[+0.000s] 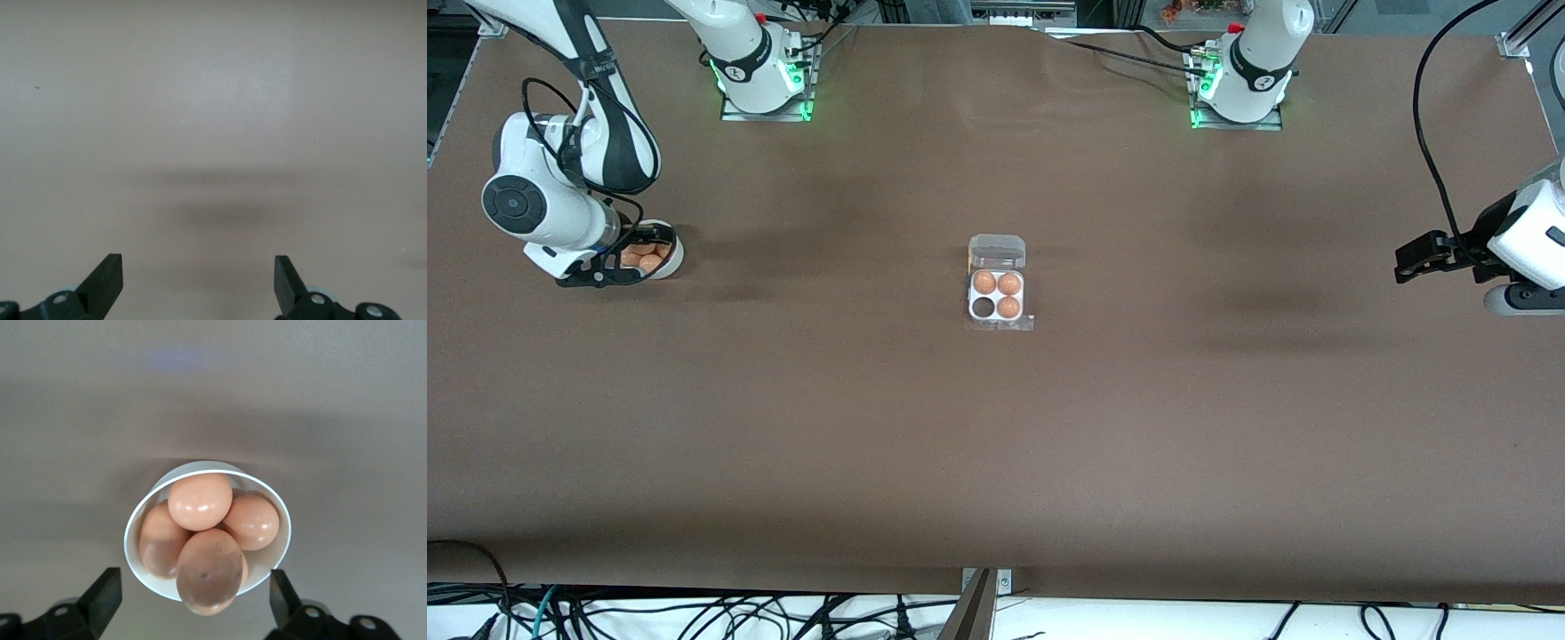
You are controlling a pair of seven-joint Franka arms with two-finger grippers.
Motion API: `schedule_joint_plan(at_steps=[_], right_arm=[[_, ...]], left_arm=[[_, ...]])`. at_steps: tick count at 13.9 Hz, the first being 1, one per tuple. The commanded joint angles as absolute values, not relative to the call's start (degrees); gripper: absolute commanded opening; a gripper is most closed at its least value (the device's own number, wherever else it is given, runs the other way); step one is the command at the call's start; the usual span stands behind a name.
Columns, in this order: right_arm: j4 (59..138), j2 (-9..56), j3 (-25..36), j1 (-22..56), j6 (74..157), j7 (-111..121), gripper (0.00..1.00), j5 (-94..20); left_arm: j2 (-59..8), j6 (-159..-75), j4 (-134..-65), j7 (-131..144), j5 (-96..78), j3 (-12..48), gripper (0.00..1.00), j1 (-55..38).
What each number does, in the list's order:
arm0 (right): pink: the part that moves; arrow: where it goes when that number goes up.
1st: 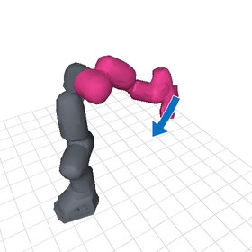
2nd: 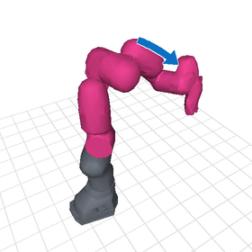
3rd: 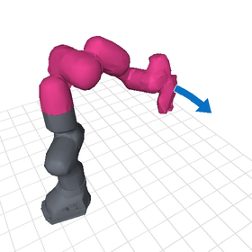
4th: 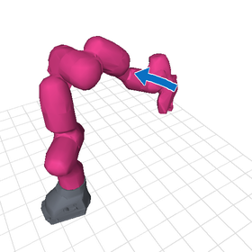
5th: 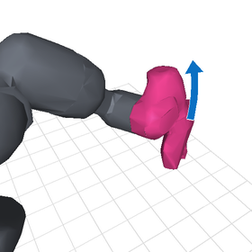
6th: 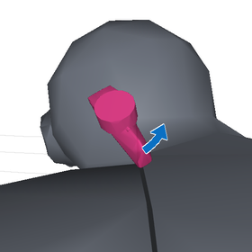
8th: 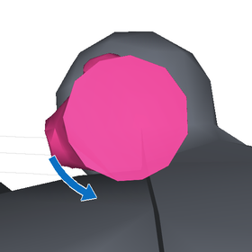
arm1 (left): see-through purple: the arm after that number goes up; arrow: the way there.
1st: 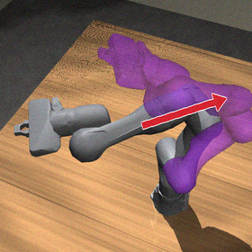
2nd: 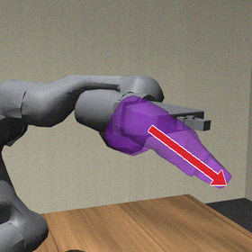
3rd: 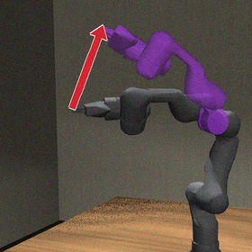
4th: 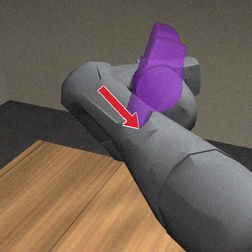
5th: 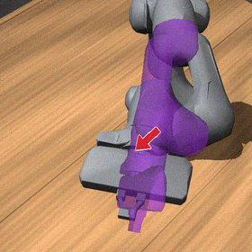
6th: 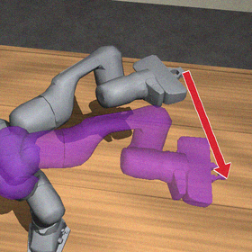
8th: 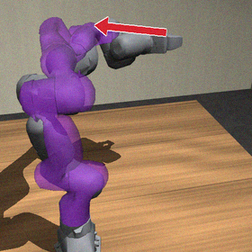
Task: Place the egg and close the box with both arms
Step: 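Lower the right gripper and close it around one brown egg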
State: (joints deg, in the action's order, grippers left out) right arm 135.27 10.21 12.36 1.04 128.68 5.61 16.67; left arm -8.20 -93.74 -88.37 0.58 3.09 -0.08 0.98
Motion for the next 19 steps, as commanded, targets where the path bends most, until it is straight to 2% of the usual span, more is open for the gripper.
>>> schedule_joint_plan(at_steps=[1,9,19], right_arm=[[135.9,10.7,12.5,1.1,129.0,6.1,0.95,18.7],[135.5,11.2,12.6,0.6,128.9,6.2,0.65,18.8],[134.5,12.3,12.5,-0.1,128.8,5.8,0.55,18.8]], left_arm=[[-8.6,-92.7,-87.2,-0.4,1.8,-0.3,1.0,1.1],[-8.6,-92.7,-87.2,-0.4,1.8,-0.3,1.0,1.1],[-8.6,-92.7,-87.2,-0.4,1.8,-0.2,1.0,1.1]])
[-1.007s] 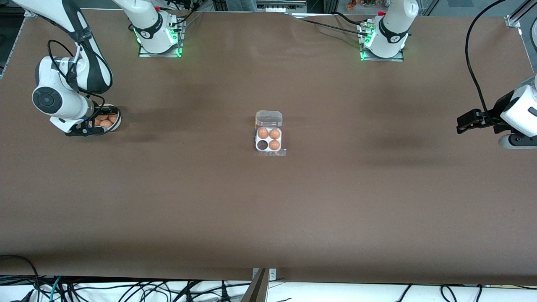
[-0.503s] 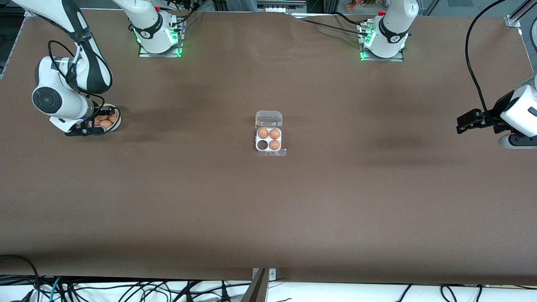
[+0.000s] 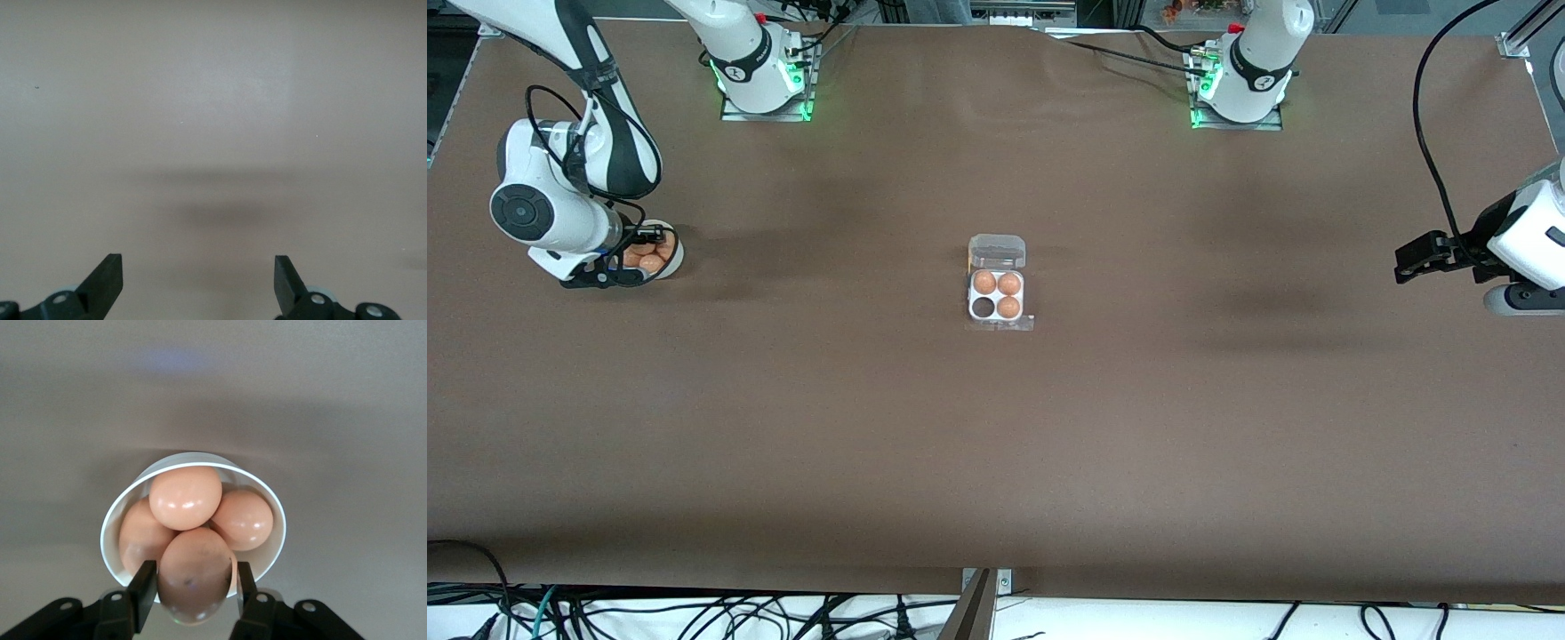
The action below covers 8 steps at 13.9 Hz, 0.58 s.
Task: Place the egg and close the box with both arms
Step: 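Lower the right gripper and close it around one brown egg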
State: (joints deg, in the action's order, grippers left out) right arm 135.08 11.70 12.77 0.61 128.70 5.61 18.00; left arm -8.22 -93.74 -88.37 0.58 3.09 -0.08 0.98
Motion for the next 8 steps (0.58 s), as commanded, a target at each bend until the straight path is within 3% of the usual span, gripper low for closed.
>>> schedule_joint_plan(at_steps=[1,8], right_arm=[[134.4,12.4,12.4,-0.1,128.8,5.7,0.55,18.8],[134.2,12.7,12.4,-0.1,128.8,5.5,0.49,18.7]], left_arm=[[-8.6,-92.7,-87.2,-0.4,1.8,-0.3,1.0,1.1],[-8.6,-92.7,-87.2,-0.4,1.8,-0.2,1.0,1.1]])
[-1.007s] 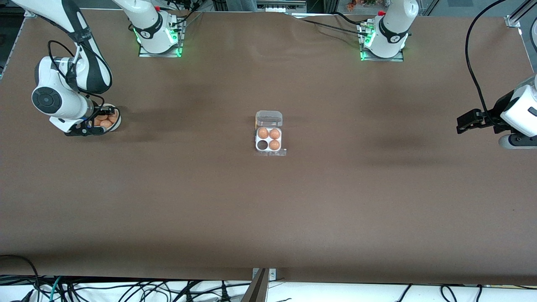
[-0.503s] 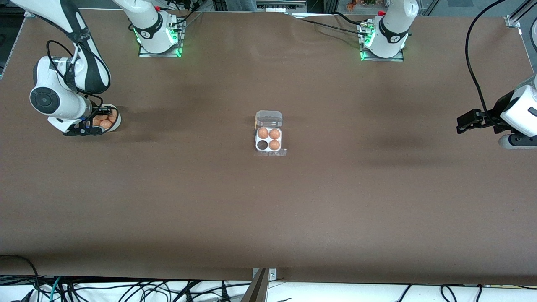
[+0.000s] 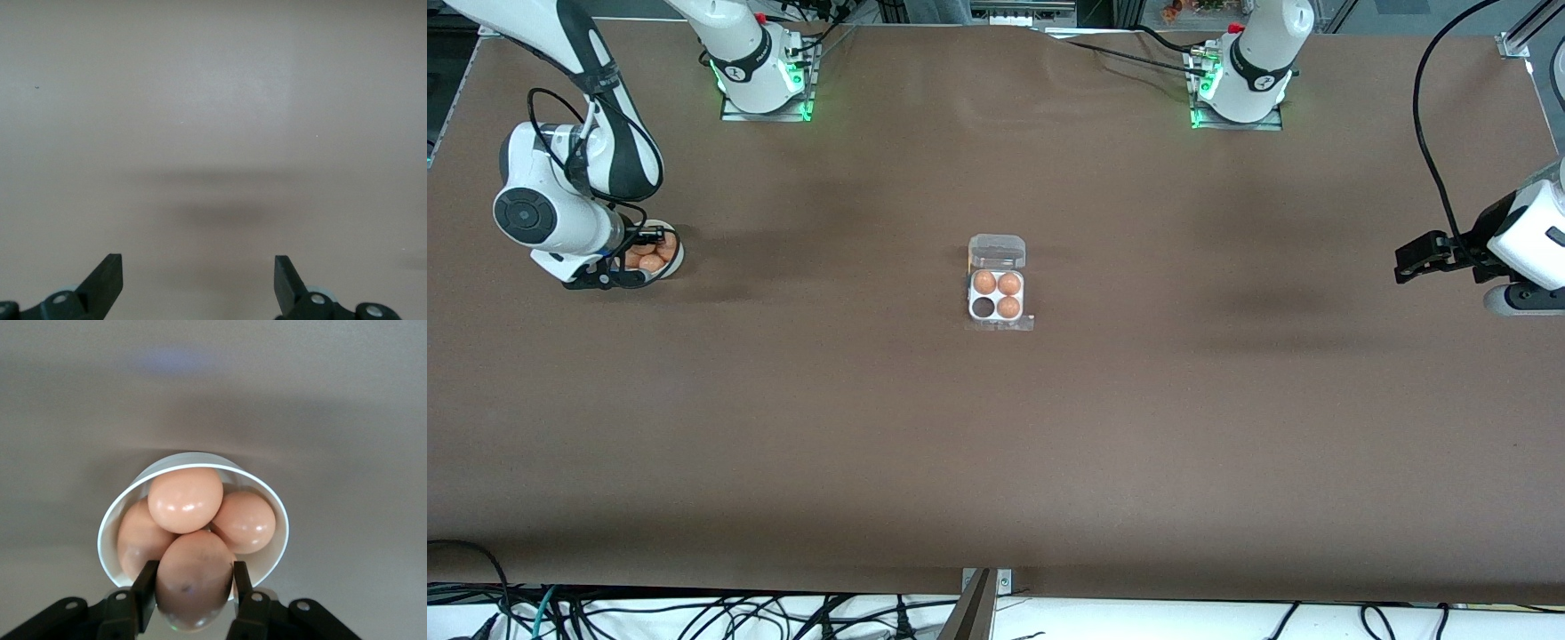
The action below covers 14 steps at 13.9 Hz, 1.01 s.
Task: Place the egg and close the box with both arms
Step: 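Lower the right gripper and close it around one brown egg, then lift the egg with the right gripper and carry it toward the egg box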
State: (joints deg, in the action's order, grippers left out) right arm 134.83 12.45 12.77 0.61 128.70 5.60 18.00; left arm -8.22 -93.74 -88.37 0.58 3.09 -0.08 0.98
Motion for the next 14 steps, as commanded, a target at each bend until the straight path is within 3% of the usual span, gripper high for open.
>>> schedule_joint_plan(at_steps=[1,5,14], right_arm=[[134.2,12.7,12.4,0.1,128.7,5.5,0.47,18.7],[132.7,12.7,12.4,0.1,127.5,5.8,0.43,18.7],[119.7,14.8,11.3,4.0,111.6,4.5,0.39,16.5]], left_arm=[[-8.6,-92.7,-87.2,-0.4,1.8,-0.3,1.0,1.1],[-8.6,-92.7,-87.2,-0.4,1.8,-0.2,1.0,1.1],[-8.6,-92.7,-87.2,-0.4,1.8,-0.2,1.0,1.1]])
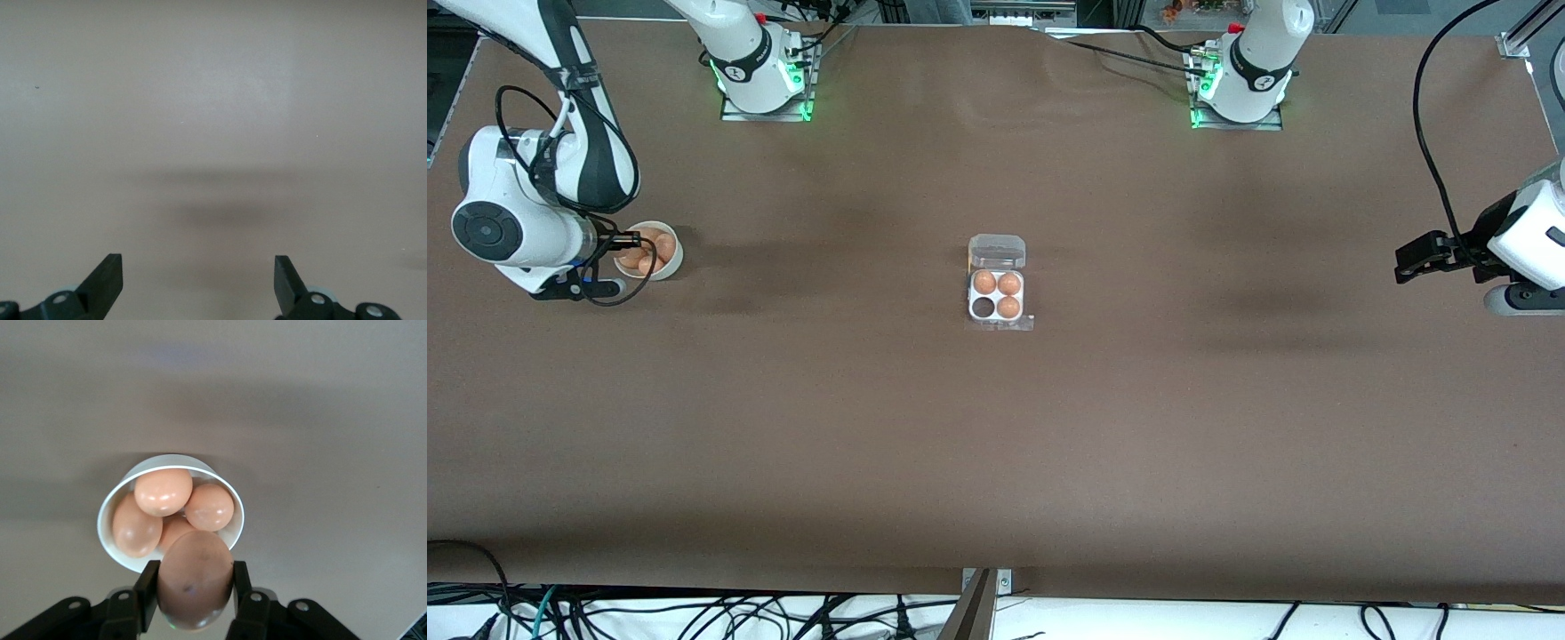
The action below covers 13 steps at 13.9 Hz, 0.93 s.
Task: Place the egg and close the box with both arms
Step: 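Lift the egg with the right gripper and carry it toward the egg box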
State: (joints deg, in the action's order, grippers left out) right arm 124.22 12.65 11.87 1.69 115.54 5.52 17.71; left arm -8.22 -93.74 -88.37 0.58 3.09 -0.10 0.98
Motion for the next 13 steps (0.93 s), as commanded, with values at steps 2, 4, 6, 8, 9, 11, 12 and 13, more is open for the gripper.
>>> schedule_joint_plan(at_steps=[2,4,6,8,9,11,12,13], right_arm=[[114.7,16.9,11.3,6.8,107.1,3.5,0.39,14.1],[108.3,20.0,11.3,10.5,102.0,3.4,0.39,8.9],[101.2,23.5,11.3,13.7,96.4,-0.3,0.38,4.1],[95.9,26.1,11.3,17.7,92.7,-6.3,0.38,1.4],[94.3,26.8,11.3,19.8,92.3,-9.2,0.38,-0.2],[92.3,27.9,11.3,23.4,92.2,-14.4,0.38,-3.2],[90.8,28.8,11.3,25.6,92.2,-16.6,0.38,-4.2],[89.3,30.0,11.3,27.2,92.2,-18.4,0.38,-5.3]], left_arm=[[-8.6,-92.7,-87.2,-0.4,1.8,-0.3,1.0,1.1],[-8.6,-92.7,-87.2,-0.4,1.8,-0.2,1.0,1.1],[-8.6,-92.7,-87.2,-0.4,1.8,-0.2,1.0,1.1],[-8.6,-92.7,-87.2,-0.4,1.8,-0.3,1.0,1.1],[-8.6,-92.7,-87.2,-0.4,1.8,-0.2,1.0,1.1],[-8.6,-92.7,-87.2,-0.4,1.8,-0.2,1.0,1.1],[-8.6,-92.7,-87.2,-0.4,1.8,-0.2,1.0,1.1],[-8.6,-92.7,-87.2,-0.4,1.8,-0.2,1.0,1.1]])
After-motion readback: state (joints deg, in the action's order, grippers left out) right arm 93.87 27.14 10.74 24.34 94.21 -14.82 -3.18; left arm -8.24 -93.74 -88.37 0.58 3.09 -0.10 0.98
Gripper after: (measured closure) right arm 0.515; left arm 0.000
